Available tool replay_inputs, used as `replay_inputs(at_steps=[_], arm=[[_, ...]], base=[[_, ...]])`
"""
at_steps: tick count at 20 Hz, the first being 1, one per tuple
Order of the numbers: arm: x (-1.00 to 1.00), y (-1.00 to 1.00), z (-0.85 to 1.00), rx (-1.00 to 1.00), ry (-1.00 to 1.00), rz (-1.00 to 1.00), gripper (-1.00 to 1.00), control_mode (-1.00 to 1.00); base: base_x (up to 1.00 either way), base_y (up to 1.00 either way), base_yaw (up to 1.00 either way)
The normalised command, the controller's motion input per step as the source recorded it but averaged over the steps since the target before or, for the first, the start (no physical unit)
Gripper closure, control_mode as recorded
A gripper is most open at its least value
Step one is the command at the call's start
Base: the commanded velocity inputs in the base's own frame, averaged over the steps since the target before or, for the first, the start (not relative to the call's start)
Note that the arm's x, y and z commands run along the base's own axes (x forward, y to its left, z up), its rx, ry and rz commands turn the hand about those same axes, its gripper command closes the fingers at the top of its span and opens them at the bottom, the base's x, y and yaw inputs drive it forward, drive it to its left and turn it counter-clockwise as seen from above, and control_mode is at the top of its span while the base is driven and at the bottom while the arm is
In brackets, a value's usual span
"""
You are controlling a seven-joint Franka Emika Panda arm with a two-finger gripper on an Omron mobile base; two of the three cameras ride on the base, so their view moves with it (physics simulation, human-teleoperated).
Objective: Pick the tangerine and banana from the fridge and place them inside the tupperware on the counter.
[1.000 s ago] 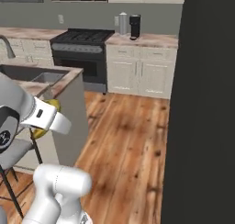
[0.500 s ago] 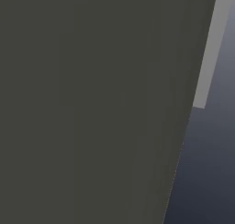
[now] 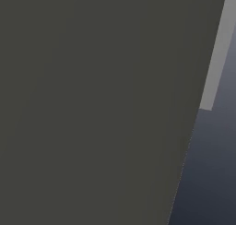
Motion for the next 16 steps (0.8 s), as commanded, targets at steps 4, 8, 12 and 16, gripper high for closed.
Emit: replay_inputs(at_steps=[4, 8, 12, 16], arm=[[0.0, 0.0, 0.0, 0.0, 0.0, 0.0, 1.0, 1.0], [0.0, 0.0, 0.0, 0.0, 0.0, 0.0, 1.0, 1.0], [0.0, 0.0, 0.0, 0.0, 0.0, 0.0, 1.0, 1.0], [0.0, 0.0, 0.0, 0.0, 0.0, 0.0, 1.0, 1.0]], base=[[1.0, -0.49, 0.29], [1.0, -0.08, -0.05], [1.0, 0.0, -0.29], [1.0, 0.0, -0.32]])
